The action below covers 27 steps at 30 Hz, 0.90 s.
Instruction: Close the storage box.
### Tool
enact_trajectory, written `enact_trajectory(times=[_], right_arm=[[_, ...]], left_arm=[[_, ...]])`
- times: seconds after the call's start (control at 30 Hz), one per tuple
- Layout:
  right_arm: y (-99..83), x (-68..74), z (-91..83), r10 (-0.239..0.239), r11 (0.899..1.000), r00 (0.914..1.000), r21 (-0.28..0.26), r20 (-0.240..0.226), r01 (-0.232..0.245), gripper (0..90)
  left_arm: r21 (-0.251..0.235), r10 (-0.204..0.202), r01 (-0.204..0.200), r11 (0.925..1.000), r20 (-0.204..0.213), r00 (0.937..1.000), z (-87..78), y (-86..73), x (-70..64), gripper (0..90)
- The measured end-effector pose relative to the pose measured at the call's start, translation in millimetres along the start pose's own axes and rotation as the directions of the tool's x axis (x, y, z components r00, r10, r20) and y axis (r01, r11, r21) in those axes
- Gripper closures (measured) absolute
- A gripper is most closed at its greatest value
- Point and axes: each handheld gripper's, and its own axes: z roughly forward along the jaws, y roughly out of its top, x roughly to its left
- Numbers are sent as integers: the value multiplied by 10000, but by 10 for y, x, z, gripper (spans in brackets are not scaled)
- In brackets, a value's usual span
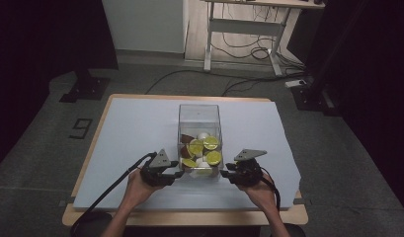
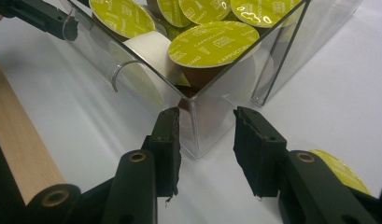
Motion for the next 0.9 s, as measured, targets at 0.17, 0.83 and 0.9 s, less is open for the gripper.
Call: enact_trajectory(times=[0.17, 0.83, 0.9], right_arm=[[15, 5, 25, -55, 10000, 10000, -16, 22, 55, 657], [93, -27, 132, 58, 10000, 9996, -57, 290, -57, 702], [99, -26, 131, 80, 10000, 9992, -30, 394, -79, 679]], left_arm=[[89, -66, 67, 9999, -195, 9998, 13, 1, 12, 555], [46, -506, 509, 9987, -449, 9977, 38, 21, 123, 643], [27, -600, 602, 9982, -328, 9977, 51, 26, 134, 645]])
